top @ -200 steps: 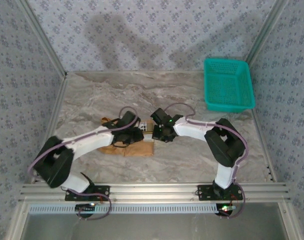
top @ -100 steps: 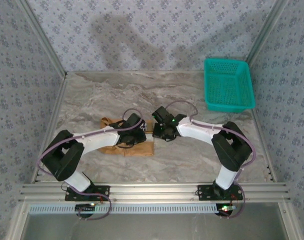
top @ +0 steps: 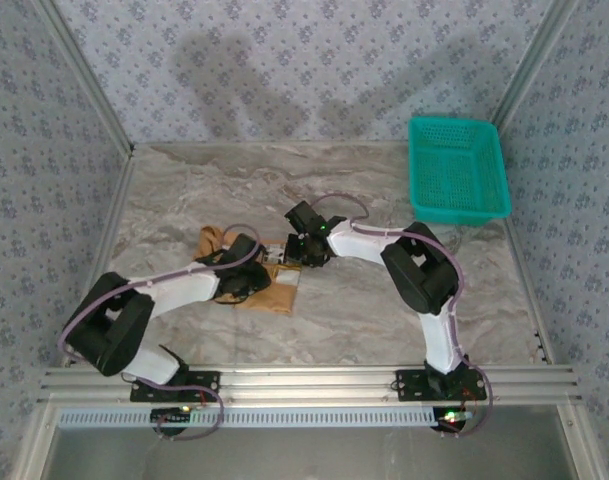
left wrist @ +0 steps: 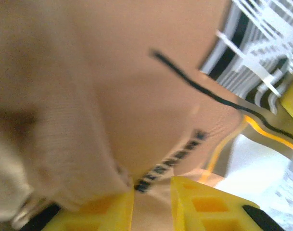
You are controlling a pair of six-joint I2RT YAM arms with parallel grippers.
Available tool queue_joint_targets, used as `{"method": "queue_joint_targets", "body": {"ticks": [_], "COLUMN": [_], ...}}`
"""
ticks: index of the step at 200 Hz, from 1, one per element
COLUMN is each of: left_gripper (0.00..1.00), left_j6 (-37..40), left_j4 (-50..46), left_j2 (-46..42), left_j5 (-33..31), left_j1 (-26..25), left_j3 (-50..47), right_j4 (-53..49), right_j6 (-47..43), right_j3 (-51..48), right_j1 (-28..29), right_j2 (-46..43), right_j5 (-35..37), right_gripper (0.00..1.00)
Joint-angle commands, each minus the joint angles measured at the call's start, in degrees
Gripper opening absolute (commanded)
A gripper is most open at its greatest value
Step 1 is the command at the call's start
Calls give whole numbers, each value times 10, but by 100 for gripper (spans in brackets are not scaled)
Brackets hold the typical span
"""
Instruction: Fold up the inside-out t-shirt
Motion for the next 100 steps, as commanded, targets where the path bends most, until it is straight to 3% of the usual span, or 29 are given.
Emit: {"method": "queue_joint_targets", "body": {"ticks": [1,32,65,83,100], "left_gripper": [26,26,27,27,27], "left_j6": [23,66,126,154,170], "left_j4": [-43,-76,-147,-196,-235], "left_j2": [-53,-122,-181,-210,-238], "left_j5": [-7,15,23,20,-4], "left_j1": [46,150,248,289,298], "left_j3": [-35,-69,-36,-8,19], "right_j4": [-63,-64,-57,-66,-81], "right_j6": [16,19,23,21,14], "right_j3": [-64,-135,-168,-154,-134], "right_j1": [3,13,35,43,49], "right_j2": [15,-28,-54,-57,-66], "right_j5": [31,52,55,57,59], "right_gripper": [1,1,2,1,2]}}
